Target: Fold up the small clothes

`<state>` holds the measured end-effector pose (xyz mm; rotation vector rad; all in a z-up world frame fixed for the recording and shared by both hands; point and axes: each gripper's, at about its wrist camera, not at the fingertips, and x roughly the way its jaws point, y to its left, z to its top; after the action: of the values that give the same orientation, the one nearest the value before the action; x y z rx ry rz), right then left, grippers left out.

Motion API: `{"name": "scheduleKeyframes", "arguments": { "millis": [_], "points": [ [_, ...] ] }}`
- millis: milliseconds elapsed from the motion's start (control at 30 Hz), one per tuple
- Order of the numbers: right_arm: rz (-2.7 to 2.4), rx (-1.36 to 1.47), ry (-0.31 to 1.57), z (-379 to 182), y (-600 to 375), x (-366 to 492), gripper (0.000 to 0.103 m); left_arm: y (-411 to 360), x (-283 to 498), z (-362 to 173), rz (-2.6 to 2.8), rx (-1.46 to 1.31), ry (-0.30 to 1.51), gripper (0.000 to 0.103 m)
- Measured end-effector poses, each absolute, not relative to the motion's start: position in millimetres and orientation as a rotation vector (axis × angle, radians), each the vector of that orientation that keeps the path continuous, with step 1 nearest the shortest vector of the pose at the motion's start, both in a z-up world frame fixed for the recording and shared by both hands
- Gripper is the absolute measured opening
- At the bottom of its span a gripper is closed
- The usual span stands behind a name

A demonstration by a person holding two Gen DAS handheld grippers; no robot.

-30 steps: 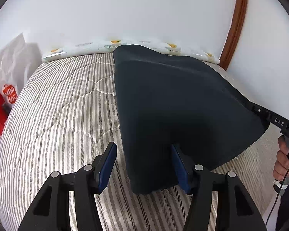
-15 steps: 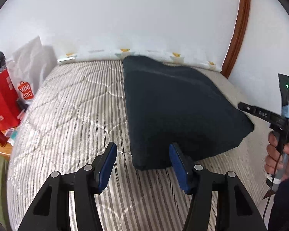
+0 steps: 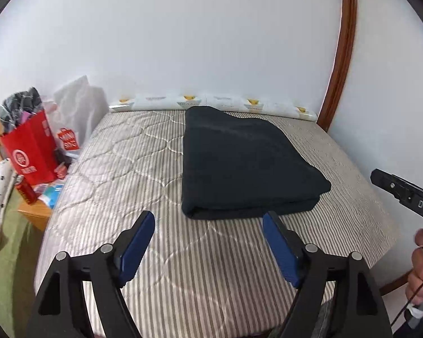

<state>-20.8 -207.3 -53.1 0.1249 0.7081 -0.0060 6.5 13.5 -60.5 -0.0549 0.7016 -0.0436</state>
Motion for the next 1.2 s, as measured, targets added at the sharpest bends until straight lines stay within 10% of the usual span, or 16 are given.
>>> {"name": "scheduleKeyframes", "arguments": {
  "millis": [200,1200],
  "points": [
    [-0.055,0.061,0.67,-43,-201,-65,0.1,7,-14,-46,-0.015,-0.026,0.665,0.086],
    [-0.113,0.057,0.667,-37,-208,-95,0.1,0,-28,-44,0.004,-0.011,0.663,0.088]
  ]
}}
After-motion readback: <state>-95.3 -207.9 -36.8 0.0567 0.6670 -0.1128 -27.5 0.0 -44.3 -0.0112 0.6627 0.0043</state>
